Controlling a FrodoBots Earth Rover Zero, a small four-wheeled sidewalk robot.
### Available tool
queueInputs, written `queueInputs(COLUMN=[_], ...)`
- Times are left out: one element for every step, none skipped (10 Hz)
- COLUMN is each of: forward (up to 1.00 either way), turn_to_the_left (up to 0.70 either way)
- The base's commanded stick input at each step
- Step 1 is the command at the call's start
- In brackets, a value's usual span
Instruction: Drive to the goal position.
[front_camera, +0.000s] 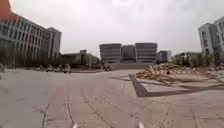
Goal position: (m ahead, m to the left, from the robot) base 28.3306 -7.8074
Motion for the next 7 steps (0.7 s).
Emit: queueInputs(forward=[0.85,0.85,0.85,0.85,0.85,0.85,0.85], turn_to_the_left=[0.00,0.00,0.00,0.00,0.00,0.00,0.00])
